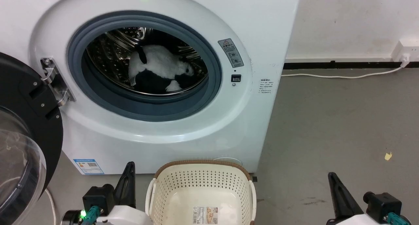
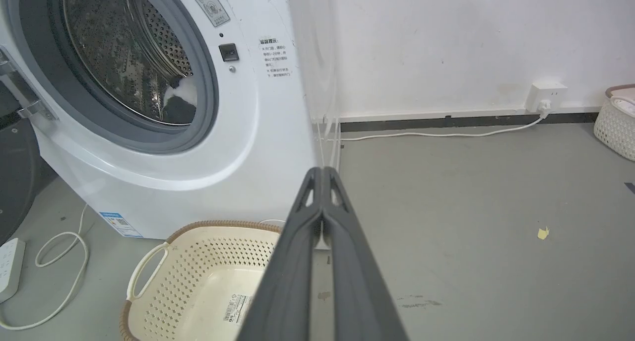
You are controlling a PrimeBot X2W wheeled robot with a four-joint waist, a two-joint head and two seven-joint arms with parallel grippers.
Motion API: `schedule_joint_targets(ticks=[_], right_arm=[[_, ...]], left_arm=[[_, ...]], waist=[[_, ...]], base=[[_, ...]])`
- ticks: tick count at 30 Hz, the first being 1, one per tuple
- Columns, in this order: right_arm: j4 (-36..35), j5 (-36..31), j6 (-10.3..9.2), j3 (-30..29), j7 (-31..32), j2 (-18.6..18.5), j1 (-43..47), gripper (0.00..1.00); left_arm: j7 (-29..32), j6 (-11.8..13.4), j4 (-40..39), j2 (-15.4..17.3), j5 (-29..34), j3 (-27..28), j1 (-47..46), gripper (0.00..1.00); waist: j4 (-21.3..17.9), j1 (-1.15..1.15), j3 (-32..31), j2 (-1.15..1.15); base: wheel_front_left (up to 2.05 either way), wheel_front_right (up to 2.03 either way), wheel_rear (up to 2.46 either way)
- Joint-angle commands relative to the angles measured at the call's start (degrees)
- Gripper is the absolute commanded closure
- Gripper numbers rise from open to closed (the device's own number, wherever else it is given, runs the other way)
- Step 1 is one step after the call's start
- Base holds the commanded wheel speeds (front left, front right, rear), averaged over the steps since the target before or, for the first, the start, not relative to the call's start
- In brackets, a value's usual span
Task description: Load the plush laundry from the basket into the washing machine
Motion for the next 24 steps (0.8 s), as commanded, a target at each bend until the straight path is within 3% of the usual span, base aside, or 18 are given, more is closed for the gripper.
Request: schedule_joint_targets(ticks=[1,24], right_arm=[[-0.57,-0.49,-0.01,0.12,0.4,0.03,-0.71,1.0],[-2.3,-2.53,-0.02,0.28,2.46,0.06,-1.49,1.0]], left_arm=[[0.31,-0.55,-0.59,-0.11,0.65,0.37,-0.01,1.0],[2.67,-1.28,-2.36,-1.35,3.82,2.16,-0.01,1.0]], waist=[[-0.09,0.0,0.01,0.0],[-1.19,0.0,0.06,0.0]], base=[[0.0,0.0,0.0],[0.0,0.0,0.0]])
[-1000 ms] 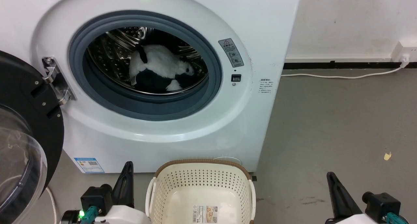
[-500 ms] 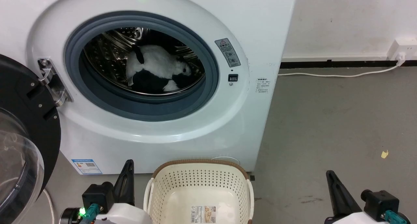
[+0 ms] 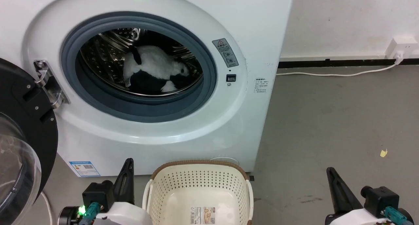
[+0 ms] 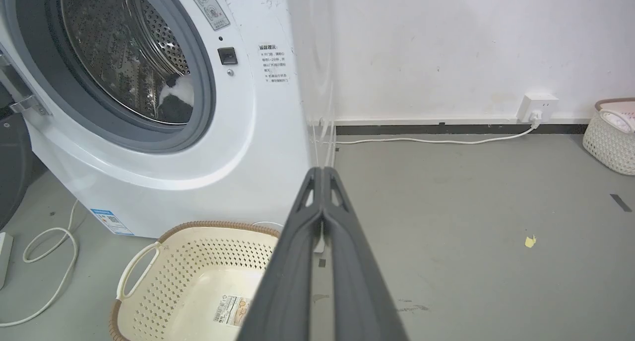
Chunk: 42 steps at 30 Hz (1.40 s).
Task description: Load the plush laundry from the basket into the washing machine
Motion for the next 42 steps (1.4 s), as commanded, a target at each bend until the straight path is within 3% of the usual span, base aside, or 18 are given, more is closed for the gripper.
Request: schedule_joint_targets(ticks=[1,42], right_arm=[[-0.61,-0.6,-0.02,0.12,0.24,0.06,-0.76,1.0],[-3.92,-4.5,-0.04,0.43,4.17,0.1,-2.25,1.0]], left_arm=[[0.56,-0.32,-0.54,-0.44,0.85,0.4,-0.01,1.0],[5.08,-1.7,-3.92,-2.82,6.93,3.83,-0.02,1.0]], waist=[[-0.09,0.0,0.0,0.0],[-2.21,0.0,0.11,0.0]], base=[[0.0,0.0,0.0],[0.0,0.0,0.0]])
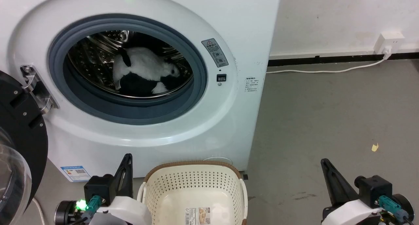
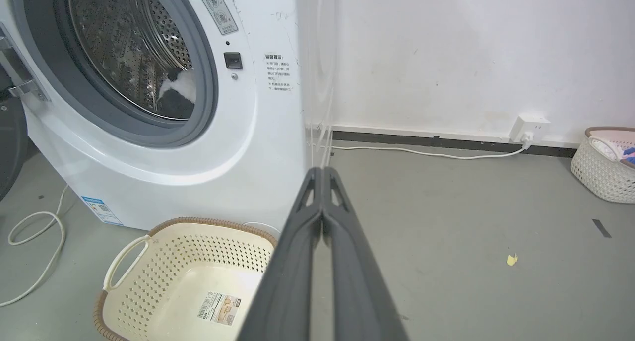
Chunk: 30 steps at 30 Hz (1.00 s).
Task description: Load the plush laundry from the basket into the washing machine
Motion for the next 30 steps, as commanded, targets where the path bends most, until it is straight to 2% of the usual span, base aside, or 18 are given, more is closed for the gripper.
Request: schedule_joint_targets(ticks=[1,30], right_arm=[[-0.56,-0.56,-0.04,0.07,0.18,0.11,-0.67,1.0],[-2.89,-3.3,-0.05,0.29,2.95,0.14,-1.73,1.0]], left_arm=[[0.23,-0.3,-0.56,-0.18,0.7,0.34,-0.02,1.0],[3.42,-1.28,-2.94,-1.85,4.98,2.76,-0.02,1.0]], waist=[[-0.07,0.0,0.01,0.0],[-1.56,0.0,0.08,0.0]], base=[[0.0,0.0,0.0],[0.0,0.0,0.0]])
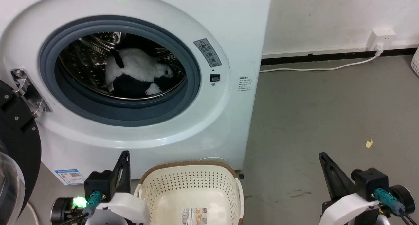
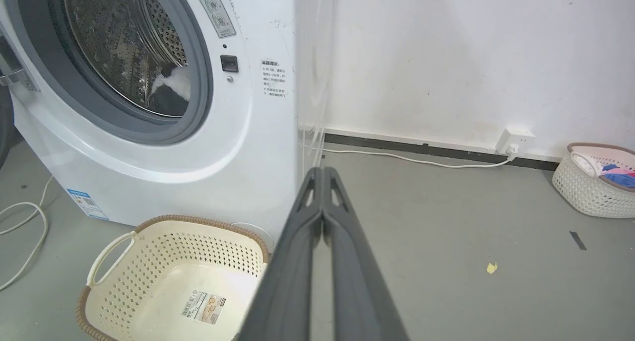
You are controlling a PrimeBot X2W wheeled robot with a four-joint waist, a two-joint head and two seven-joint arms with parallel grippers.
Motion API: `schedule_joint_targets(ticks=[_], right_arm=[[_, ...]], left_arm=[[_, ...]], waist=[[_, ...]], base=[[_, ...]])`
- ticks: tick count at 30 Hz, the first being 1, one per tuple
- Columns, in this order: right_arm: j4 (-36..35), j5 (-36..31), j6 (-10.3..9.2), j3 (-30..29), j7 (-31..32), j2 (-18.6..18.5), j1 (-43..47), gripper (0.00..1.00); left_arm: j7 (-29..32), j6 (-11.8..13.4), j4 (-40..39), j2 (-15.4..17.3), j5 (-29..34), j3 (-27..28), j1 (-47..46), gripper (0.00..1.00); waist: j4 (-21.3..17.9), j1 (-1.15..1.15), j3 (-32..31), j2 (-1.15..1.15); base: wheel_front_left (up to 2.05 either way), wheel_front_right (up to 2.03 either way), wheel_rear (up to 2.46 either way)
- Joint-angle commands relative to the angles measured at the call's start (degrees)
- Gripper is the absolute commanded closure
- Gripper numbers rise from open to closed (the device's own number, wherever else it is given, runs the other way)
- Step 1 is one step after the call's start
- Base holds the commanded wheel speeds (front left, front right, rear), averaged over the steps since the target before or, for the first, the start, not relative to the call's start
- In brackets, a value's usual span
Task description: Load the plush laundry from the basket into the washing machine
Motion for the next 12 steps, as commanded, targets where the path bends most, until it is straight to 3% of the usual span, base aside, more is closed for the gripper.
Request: schedule_joint_targets(ticks=[1,12], right_arm=[[-0.56,-0.7,-0.05,0.02,0.41,0.13,-0.64,1.0],[-0.62,-0.77,-0.05,0.03,0.49,0.13,-0.67,1.0]], left_arm=[[0.36,-0.3,-0.52,-0.14,0.79,0.5,-0.02,1.0],[0.44,-0.32,-0.59,-0.18,0.91,0.57,-0.02,1.0]], waist=[[-0.09,0.0,0.0,0.0],[-0.13,0.0,0.01,0.0]], base=[[0.0,0.0,0.0],[0.0,0.0,0.0]])
